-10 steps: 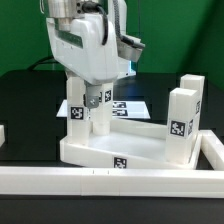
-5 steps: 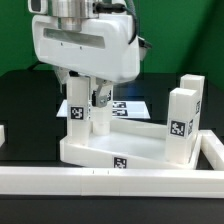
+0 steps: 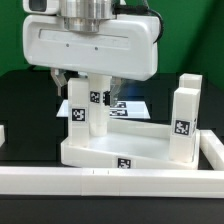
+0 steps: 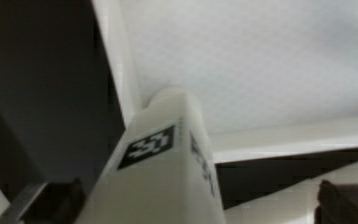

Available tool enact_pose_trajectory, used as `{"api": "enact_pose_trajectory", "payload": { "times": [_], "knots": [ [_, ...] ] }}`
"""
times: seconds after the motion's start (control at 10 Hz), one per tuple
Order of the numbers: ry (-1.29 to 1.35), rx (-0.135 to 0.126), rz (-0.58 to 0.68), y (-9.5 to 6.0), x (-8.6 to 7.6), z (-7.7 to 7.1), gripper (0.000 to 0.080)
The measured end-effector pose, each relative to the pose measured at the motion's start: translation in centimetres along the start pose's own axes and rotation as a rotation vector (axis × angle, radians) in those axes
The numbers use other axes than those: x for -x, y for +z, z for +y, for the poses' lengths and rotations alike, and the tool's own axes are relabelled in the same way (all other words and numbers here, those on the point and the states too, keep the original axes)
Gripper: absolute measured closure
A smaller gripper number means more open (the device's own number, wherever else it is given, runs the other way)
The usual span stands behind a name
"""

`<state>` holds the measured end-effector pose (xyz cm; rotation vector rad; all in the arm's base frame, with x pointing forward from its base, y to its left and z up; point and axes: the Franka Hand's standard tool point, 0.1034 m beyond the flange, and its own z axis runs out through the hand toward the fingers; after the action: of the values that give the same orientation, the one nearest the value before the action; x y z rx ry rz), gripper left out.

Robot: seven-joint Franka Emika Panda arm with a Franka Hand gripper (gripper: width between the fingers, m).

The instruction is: Assemble desk

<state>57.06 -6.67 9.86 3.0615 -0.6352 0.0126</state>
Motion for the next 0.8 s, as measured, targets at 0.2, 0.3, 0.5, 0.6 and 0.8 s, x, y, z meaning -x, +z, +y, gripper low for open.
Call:
{"api": "enact_pose_trajectory", "payload": {
  "times": [0.2, 0.3, 0.5, 0.6, 0.8],
  "knots": [
    [-0.122, 0.000, 0.000, 0.03, 0.01, 0.15, 0.0151],
    [-0.202, 0.000, 0.000, 0.02, -0.07, 0.38, 0.0151],
    [-0.278, 0.001, 0.001, -0.02, -0.14, 0.39, 0.0151],
    [-0.279, 0.001, 0.001, 0.00, -0.13, 0.43, 0.0283],
    [-0.276, 0.001, 0.001, 0.01, -0.15, 0.49, 0.0423]
  ]
}}
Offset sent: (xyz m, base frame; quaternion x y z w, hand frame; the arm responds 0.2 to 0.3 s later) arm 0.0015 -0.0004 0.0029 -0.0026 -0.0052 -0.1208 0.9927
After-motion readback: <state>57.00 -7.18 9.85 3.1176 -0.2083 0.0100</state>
